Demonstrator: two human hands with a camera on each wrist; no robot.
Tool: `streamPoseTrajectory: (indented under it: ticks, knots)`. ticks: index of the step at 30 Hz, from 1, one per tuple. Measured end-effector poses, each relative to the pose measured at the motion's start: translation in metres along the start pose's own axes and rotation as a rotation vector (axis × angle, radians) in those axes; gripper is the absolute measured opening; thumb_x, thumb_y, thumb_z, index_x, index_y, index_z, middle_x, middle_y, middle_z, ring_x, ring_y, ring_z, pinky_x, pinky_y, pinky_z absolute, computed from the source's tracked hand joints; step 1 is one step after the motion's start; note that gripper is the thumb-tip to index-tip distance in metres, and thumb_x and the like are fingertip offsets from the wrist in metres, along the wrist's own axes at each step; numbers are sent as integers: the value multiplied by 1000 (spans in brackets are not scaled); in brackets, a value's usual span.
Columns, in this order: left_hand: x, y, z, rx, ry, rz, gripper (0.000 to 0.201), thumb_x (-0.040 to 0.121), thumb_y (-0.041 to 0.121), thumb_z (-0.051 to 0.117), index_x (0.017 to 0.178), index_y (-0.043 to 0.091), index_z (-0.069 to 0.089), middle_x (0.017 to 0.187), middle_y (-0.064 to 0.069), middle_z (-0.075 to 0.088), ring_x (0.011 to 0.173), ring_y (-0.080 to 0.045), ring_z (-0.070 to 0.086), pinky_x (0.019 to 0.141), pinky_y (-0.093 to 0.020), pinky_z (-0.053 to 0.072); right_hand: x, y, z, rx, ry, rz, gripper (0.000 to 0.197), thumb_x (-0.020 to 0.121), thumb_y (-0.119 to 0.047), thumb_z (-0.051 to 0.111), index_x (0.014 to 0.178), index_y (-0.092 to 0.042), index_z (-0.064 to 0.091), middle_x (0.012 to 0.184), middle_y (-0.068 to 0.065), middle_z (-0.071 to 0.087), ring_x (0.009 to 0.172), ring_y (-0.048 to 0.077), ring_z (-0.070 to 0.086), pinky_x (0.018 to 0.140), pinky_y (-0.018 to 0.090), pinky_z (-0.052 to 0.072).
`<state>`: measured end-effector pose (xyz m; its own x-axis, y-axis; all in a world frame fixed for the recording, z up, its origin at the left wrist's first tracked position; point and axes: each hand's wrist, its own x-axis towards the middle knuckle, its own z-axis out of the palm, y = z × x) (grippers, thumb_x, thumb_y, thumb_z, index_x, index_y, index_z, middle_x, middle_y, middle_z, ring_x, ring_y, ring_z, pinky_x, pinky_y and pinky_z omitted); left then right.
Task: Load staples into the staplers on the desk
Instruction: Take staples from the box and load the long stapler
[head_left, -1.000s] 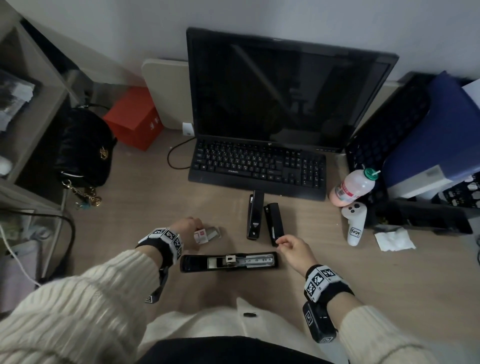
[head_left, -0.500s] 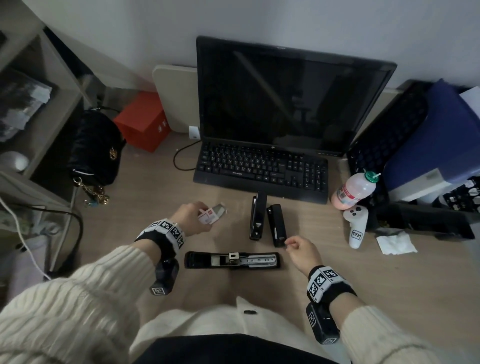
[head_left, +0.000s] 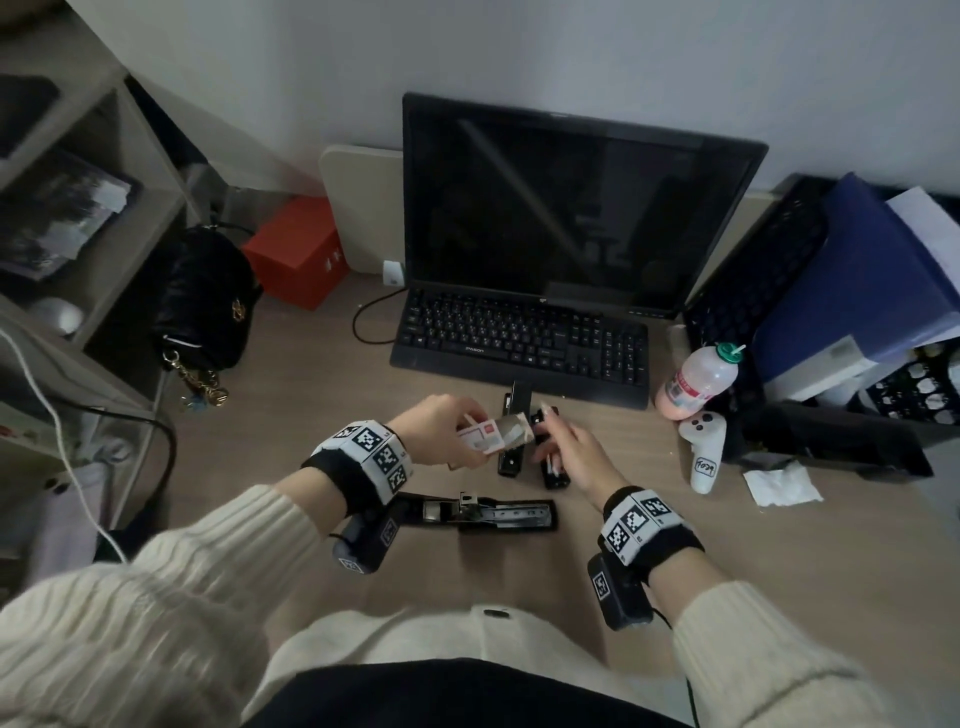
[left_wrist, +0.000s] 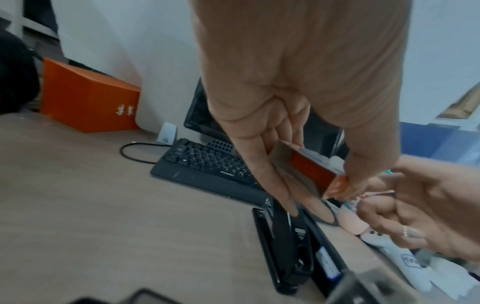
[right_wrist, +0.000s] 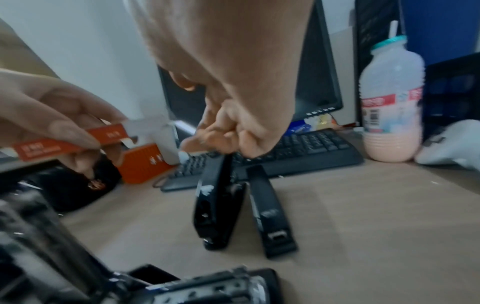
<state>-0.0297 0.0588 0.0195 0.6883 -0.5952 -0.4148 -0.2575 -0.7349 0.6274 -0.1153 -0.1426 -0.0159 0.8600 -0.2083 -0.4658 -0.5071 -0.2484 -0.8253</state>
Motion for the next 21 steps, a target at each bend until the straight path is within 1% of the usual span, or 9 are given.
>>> streamPoseTrajectory:
  ticks: [3,4,6,9,11,14,17,19,21]
  knots:
    - [-2,6,9,25,-53,21,47,76,29,81,117,22,60,106,4,71,87,-10,68,74,-23,58,-2,-5,11,-69,-117,5,69,86,-73,37,112,-15,66,97,5,71,78,14,60,73,27,45]
    - [-2,7,11,33,-61,22,47,75,31,81,117,23,60,106,4,71,88,-10,68,77,-26,59,-2,-5,14,-99,-118,-10,69,88,-70,39,110,-10,65,99,13,71,75,15,60,70,27,46]
    - [-4,7,15,37,-70,17,48,75,33,81,117,23,60,106,4,71,90,-11,68,82,-29,59,-3,-1,16,-133,-96,-57,62,95,-55,43,104,4,61,101,27,67,59,14,53,56,23,41]
    - [-8,7,19,25,-85,5,49,75,33,81,118,23,60,106,4,71,91,-12,68,83,-29,58,-4,5,16,-161,-87,-75,59,97,-48,45,101,9,59,98,29,66,58,16,51,53,23,39]
    - [-10,7,21,19,-83,-1,49,76,34,81,119,23,60,106,4,71,91,-12,67,84,-29,58,-6,5,16,-144,-83,-71,57,97,-46,45,95,10,58,89,26,67,62,19,52,55,25,40]
    - [-12,6,20,-2,-78,-10,50,76,33,81,119,23,59,106,5,70,92,-12,67,85,-29,57,-10,0,14,-138,-78,-75,43,99,-42,43,84,-3,56,71,11,56,54,13,47,55,25,39]
    - [-12,5,19,-41,-78,-9,46,76,30,81,115,25,57,102,6,69,89,-11,66,78,-25,56,-11,-1,15,-142,-64,-88,40,99,-41,43,78,-9,51,58,3,48,48,11,43,54,25,37]
    - [-12,5,17,-79,-92,-11,44,77,29,81,112,25,54,99,7,69,87,-12,67,74,-22,55,-13,-5,16,-116,-51,-94,40,100,-40,43,77,-9,49,53,-1,44,45,9,42,52,24,35]
    - [-13,8,15,-174,-107,-15,41,81,32,79,113,20,56,94,5,72,81,-11,70,72,-22,57,-15,-10,15,-97,-52,-111,39,100,-39,43,78,-7,50,53,-2,44,44,9,41,48,20,34]
